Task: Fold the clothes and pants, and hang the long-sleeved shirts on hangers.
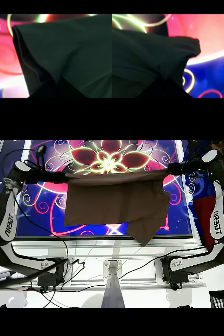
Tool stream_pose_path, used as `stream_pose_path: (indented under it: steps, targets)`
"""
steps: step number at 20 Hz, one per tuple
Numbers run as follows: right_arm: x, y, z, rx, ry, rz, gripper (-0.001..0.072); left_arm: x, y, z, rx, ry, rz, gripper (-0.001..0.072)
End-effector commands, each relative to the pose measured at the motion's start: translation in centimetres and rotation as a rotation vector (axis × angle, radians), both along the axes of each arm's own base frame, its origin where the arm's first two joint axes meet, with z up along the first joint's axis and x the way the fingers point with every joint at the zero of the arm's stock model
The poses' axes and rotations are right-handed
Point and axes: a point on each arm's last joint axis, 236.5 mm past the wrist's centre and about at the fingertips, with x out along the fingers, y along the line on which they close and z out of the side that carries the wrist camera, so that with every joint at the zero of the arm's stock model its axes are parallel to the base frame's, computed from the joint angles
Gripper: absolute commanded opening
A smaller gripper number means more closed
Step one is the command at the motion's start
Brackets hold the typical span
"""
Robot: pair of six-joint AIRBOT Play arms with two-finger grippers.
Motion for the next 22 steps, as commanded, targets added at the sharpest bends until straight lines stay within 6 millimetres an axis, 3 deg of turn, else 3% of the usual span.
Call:
stream_pose_path:
  steps: [1, 2, 6, 7, 9, 11, 12, 15, 18, 20, 22]
  targets:
    - [-2.9, -0.8, -2.0, -0.042, 0.131, 0.011, 0.0259, -2.2, -0.9, -2.0, -0.018, 0.106, -0.061, 0.0396]
    - [-3.4, -1.1, -2.1, -0.054, 0.153, 0.012, 0.0457, -2.3, -1.0, -1.8, -0.025, 0.109, -0.061, 0.07]
    - [-7.2, -3.0, -1.7, -0.079, 0.282, 0.009, 0.0442, -4.2, -1.1, 0.5, -0.041, 0.129, -0.109, 0.0692]
    - [-8.4, -3.7, -1.6, -0.065, 0.317, -0.011, 0.0442, -4.3, -0.7, 1.5, -0.035, 0.112, -0.106, 0.066]
    - [-11.5, -4.8, -1.9, -0.009, 0.372, -0.08, 0.0442, -4.2, 0.5, 4.1, -0.022, 0.056, -0.084, 0.0401]
    - [-16.1, -5.0, -2.8, 0.031, 0.446, -0.121, 0.0442, -4.4, 1.8, 6.8, -0.013, 0.004, -0.054, 0.0269]
    - [-18.9, -4.6, -3.5, 0.05, 0.488, -0.134, 0.0443, -5.2, 2.1, 8.0, -0.02, 0.008, -0.049, 0.0039]
    - [-26.0, -1.1, -6.3, 0.13, 0.584, -0.13, 0.0444, -8.1, 1.7, 9.5, -0.04, 0.056, -0.108, 0.0012]
    - [-29.9, 4.1, -9.0, 0.301, 0.63, -0.151, 0.0444, -8.5, 1.8, 9.7, -0.043, 0.066, -0.112, 0.0013]
    - [-31.0, 5.7, -10.6, 0.361, 0.643, -0.194, 0.0444, -8.5, 2.0, 9.6, -0.046, 0.071, -0.103, 0.0013]
    - [-30.5, 6.1, -11.6, 0.382, 0.609, -0.246, 0.0443, -8.6, 2.2, 9.5, -0.05, 0.079, -0.093, 0.0014]
